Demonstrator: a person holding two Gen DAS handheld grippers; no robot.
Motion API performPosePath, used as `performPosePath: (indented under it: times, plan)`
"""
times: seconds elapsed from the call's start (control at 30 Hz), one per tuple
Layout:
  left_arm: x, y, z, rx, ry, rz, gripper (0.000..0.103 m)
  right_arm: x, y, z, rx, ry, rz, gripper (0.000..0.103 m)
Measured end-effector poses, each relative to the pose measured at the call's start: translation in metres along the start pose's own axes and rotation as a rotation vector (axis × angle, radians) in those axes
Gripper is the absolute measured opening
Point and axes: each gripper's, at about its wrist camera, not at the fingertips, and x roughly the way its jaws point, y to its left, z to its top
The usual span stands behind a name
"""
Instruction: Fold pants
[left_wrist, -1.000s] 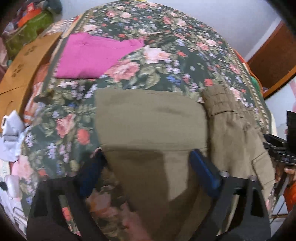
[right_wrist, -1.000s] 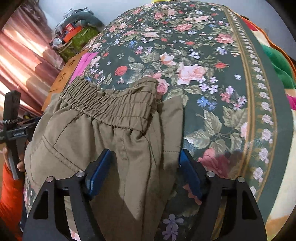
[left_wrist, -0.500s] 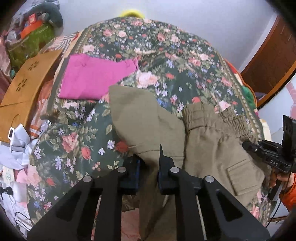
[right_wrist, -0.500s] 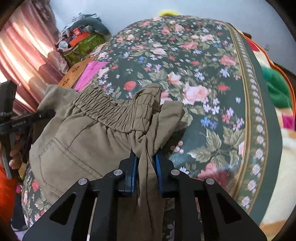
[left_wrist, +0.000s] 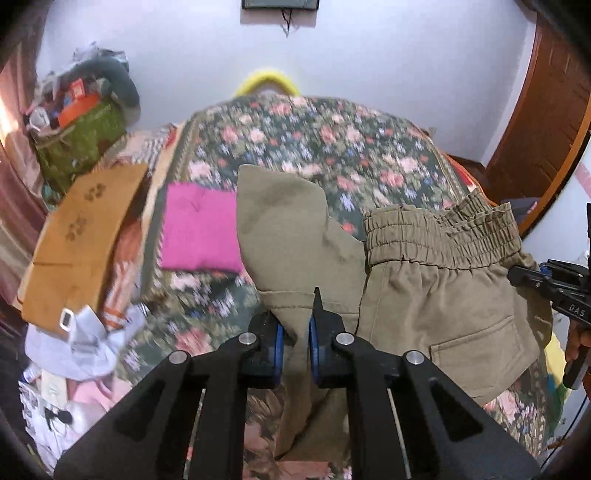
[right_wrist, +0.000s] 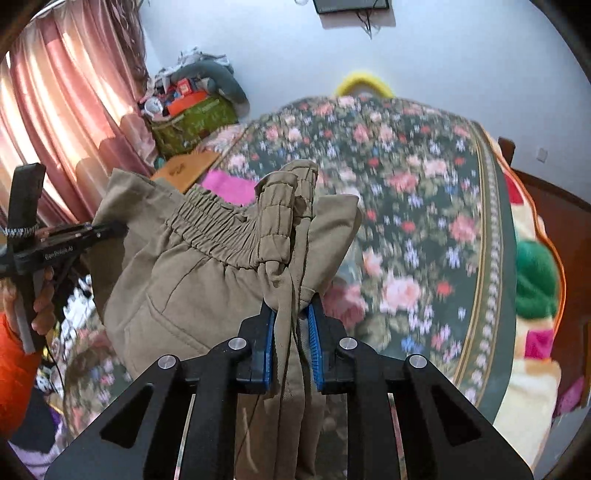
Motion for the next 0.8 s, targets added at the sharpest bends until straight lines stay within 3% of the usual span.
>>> performPosePath:
  times: [0.43, 0.8]
  plan:
    - [0.003, 0.064, 0.060, -0.043, -0.078, 0.103, 0.011, 0.037, 0.051, 0.069, -0.097, -0.071, -0.014, 0.014]
    - [0.071, 0.136, 0.089, -0.097, -0.028, 0.245, 0.011, 0.120, 0.087, 0.104, -0.116, -0.063, 0.012, 0.014]
